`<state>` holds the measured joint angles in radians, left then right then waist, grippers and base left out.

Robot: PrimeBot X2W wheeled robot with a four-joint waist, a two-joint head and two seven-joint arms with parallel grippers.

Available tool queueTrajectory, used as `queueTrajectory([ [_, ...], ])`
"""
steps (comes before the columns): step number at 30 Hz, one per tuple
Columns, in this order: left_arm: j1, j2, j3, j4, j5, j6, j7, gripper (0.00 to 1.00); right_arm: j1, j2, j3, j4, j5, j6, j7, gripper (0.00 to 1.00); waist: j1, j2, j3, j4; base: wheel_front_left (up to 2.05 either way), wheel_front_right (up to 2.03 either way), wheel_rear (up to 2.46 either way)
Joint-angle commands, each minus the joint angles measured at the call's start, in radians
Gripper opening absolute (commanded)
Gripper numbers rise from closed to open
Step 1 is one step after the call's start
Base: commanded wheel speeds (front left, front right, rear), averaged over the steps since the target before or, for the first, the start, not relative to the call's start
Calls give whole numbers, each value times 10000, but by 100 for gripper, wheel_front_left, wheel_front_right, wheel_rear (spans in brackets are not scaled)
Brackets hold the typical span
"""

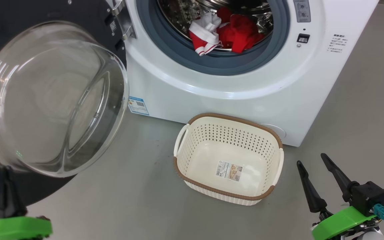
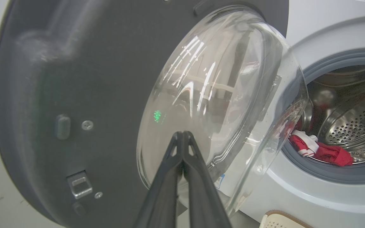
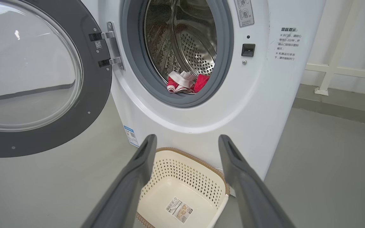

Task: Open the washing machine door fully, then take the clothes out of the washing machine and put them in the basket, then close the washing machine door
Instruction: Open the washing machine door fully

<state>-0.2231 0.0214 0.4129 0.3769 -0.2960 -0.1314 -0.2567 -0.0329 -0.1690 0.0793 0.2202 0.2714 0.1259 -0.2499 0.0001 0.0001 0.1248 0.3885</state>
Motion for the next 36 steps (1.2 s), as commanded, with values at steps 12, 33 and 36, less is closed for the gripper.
queueTrajectory([
  [12,1302,290,-1909,-1477,-687,8,-51,100,-182,63,-53,-308,-11,48,-118,100,0,-1,-38,-801,0,0,0],
  [33,1831,913,-4018,-2681,-631,8,-51,100,356,317,-1150,-486,-82,48,-118,100,0,-1,-167,-2791,0,0,0],
  [36,1881,992,-4231,-2722,-674,8,-51,100,439,340,-1250,-511,-79,48,-118,100,0,-1,-185,-3034,0,0,0],
])
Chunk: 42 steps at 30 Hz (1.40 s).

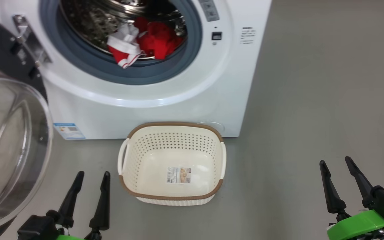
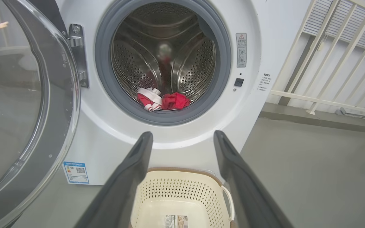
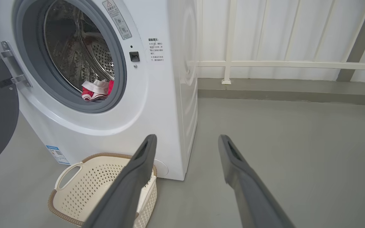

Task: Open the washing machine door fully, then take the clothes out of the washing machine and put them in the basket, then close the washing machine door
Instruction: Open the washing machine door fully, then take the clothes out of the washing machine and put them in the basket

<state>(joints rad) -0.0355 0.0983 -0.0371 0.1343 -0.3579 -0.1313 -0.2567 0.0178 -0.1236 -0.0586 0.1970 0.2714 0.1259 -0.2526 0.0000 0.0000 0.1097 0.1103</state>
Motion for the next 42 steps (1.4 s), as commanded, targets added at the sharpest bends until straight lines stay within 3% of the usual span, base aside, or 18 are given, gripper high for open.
queueTrajectory([
  [1,17,257,198,-318,-63,6,-51,100,-45,-104,94,-288,-80,48,-92,100,0,0,-30,-329,0,0,0],
  [11,-78,331,-105,-332,-333,6,-51,100,83,-23,-187,-400,-91,48,-92,100,0,0,51,-662,0,0,0],
  [28,-354,512,-272,-67,-849,6,-51,100,-128,40,-164,-421,-135,48,-92,100,0,0,234,-560,2,-2,0],
  [42,-625,617,-323,4,-1035,6,-51,100,-300,82,-77,-406,-117,48,-92,100,0,0,414,-651,96,-96,0],
])
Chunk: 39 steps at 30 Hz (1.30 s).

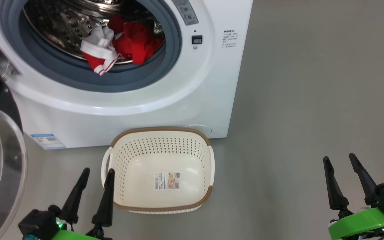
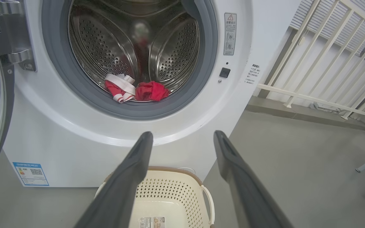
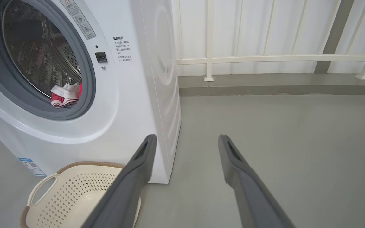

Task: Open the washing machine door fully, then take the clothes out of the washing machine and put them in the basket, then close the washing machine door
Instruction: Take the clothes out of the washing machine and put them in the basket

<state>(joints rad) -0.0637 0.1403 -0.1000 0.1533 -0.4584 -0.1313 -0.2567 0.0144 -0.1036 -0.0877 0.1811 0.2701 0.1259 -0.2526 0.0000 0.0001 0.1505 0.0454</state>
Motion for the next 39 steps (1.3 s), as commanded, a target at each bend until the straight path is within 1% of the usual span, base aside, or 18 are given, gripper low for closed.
queueTrajectory([
  [1,-356,196,315,-177,-31,6,-51,100,-273,-114,212,-245,-105,48,-92,100,0,-1,16,-8,117,-117,0],
  [18,-588,49,479,-85,191,6,-51,100,-367,-95,283,-236,-112,48,-92,100,0,-1,76,64,106,-106,0],
  [29,-464,-59,403,0,214,6,-51,100,-313,-122,358,-187,-87,48,-92,100,0,-1,6,80,17,-17,0],
  [35,-1213,-58,214,659,158,6,-51,100,-485,-110,505,-250,-88,48,-92,100,0,-1,374,-58,0,0,0],
  [38,-1886,-106,267,1205,181,6,-51,100,-626,-96,595,-271,-81,48,-92,100,0,-1,669,-210,0,0,0],
  [39,-2414,-86,236,1586,244,6,-51,100,-743,-80,646,-296,-78,48,-92,100,0,-1,930,-342,0,0,0],
])
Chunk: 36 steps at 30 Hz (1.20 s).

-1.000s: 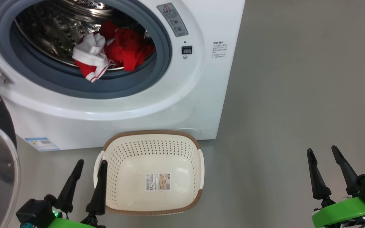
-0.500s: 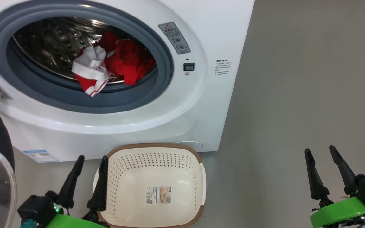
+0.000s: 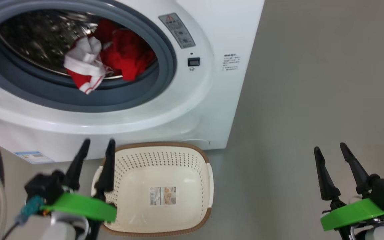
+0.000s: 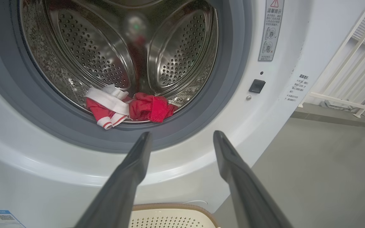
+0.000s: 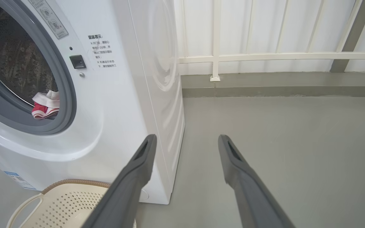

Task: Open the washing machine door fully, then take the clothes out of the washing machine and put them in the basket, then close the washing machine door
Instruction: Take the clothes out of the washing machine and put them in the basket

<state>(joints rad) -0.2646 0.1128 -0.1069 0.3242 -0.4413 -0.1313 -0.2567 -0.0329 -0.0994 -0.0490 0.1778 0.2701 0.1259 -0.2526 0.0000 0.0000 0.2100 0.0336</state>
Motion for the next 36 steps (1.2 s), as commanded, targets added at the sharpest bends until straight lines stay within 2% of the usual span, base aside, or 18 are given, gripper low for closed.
queueTrajectory([
  [1,-686,202,302,59,110,6,-51,100,-337,-112,282,-276,-77,48,-92,100,0,0,485,-296,0,0,0],
  [8,-2841,476,523,1396,127,6,-51,100,-866,6,328,-360,-74,48,-92,100,0,0,1614,-839,0,0,0],
  [14,-4391,1051,367,2558,168,6,-51,100,-1303,112,447,-437,-47,48,-92,100,0,0,2390,-1287,0,0,0],
  [24,-6607,1664,42,4240,-2,6,-51,100,-1894,247,625,-607,-36,48,-92,100,0,0,3377,-1651,0,0,0],
  [36,-7989,2223,27,5399,-85,6,-51,100,-2242,302,889,-802,-25,48,-92,100,0,0,3950,-2115,0,0,0],
])
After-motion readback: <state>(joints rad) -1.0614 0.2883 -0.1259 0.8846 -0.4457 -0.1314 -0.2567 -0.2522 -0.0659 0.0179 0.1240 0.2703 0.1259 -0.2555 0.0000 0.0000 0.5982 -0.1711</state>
